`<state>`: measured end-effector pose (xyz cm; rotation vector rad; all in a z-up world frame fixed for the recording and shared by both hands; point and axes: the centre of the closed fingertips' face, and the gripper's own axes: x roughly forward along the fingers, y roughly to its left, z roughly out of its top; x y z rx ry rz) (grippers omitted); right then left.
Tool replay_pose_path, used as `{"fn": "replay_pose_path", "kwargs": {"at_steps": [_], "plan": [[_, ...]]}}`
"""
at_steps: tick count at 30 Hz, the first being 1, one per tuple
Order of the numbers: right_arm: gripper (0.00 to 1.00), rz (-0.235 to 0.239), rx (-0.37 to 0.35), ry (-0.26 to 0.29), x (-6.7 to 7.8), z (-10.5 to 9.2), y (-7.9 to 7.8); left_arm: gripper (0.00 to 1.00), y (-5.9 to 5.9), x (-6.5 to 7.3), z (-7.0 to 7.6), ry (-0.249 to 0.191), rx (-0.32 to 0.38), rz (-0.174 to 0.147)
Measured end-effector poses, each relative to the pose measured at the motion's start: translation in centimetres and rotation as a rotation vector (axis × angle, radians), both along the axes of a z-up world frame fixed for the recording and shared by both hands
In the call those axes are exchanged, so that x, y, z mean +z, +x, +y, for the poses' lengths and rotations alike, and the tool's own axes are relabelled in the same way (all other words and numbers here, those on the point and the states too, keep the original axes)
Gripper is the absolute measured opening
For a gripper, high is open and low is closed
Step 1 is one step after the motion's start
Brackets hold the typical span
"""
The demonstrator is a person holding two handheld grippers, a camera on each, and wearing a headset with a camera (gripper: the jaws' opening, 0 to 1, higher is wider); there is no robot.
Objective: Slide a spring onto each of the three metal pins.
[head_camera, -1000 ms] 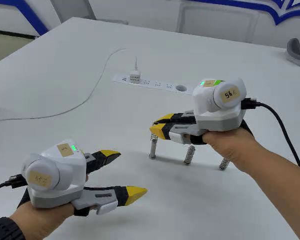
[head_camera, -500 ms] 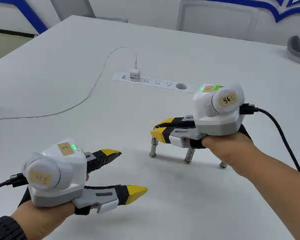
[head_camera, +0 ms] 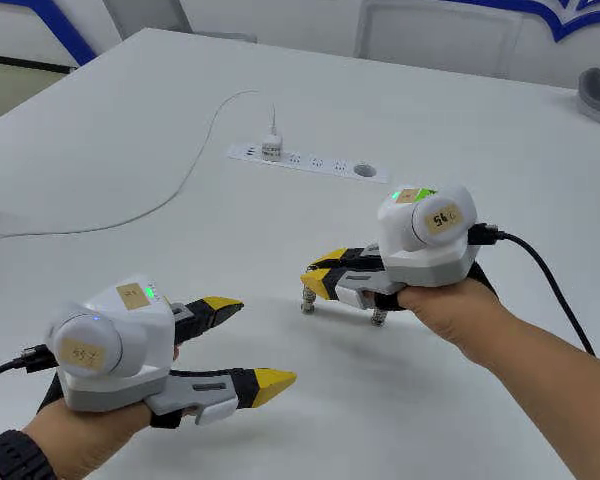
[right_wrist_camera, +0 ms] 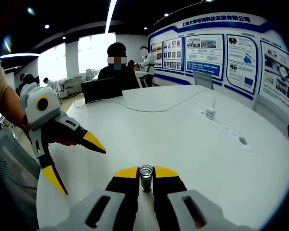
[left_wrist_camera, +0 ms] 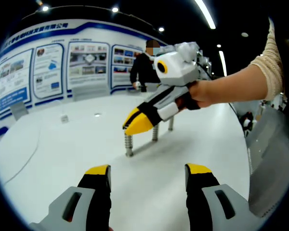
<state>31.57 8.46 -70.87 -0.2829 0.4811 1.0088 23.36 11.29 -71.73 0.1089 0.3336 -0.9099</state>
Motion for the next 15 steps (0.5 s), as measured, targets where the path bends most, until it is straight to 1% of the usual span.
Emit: {"fn": "replay_pose_path", "kwargs": {"at_steps": [15], "plan": [[0.12,0.026,-0.018,-0.032,-1.5,-0.1,-0.1,0.63,-0.1,-0.1,0.0,-0.001,0.001,0.003]]}}
